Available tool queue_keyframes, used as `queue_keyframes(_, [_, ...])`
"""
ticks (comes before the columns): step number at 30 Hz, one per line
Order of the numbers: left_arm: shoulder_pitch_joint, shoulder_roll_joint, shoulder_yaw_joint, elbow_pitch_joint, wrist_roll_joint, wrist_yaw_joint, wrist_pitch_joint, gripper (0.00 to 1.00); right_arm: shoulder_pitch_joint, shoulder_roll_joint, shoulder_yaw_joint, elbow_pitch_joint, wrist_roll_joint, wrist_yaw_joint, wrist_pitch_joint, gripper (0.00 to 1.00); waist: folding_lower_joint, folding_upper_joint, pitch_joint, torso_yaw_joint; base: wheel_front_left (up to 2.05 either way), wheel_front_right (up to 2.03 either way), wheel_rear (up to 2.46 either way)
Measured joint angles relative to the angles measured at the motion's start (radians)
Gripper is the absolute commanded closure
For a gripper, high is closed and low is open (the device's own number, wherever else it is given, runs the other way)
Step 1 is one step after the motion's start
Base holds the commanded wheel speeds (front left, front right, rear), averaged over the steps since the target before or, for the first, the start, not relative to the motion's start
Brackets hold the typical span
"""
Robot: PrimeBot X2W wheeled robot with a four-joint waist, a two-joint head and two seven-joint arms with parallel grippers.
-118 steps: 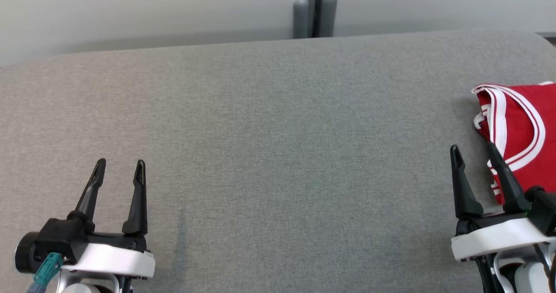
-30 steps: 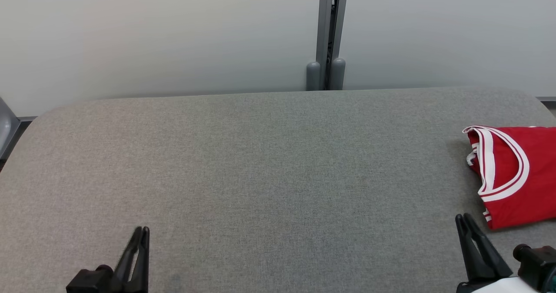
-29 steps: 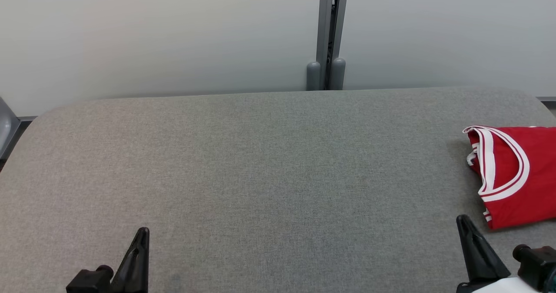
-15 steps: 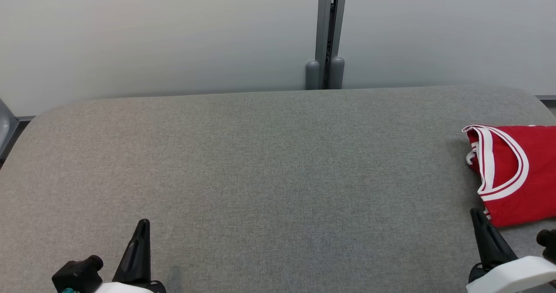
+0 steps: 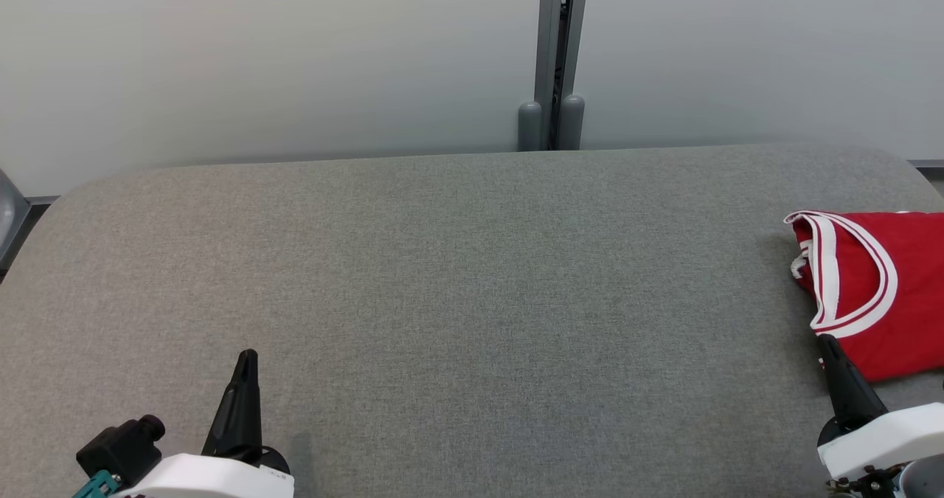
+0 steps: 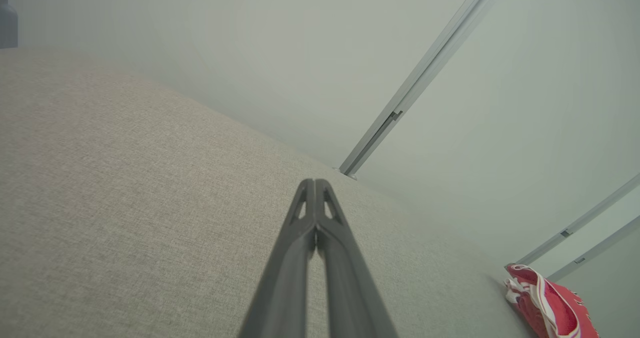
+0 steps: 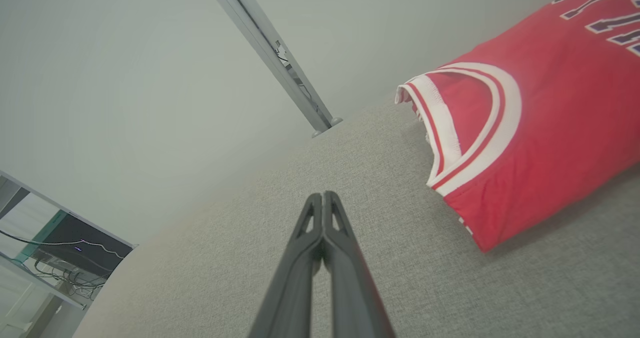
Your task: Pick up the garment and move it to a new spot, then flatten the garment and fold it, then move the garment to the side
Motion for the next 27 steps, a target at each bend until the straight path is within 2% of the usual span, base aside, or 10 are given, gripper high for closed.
queue_keyframes(27, [-0.097, -0.047, -0.006, 0.065, -0.331, -0.055, -0.012, 1.00, -0.144, -0.025, -0.083, 0.160, 0.345, -0.001, 0.102, 1.00, 0.0000, 0.0000, 0.006, -0.004, 0.00, 0.00, 0.00])
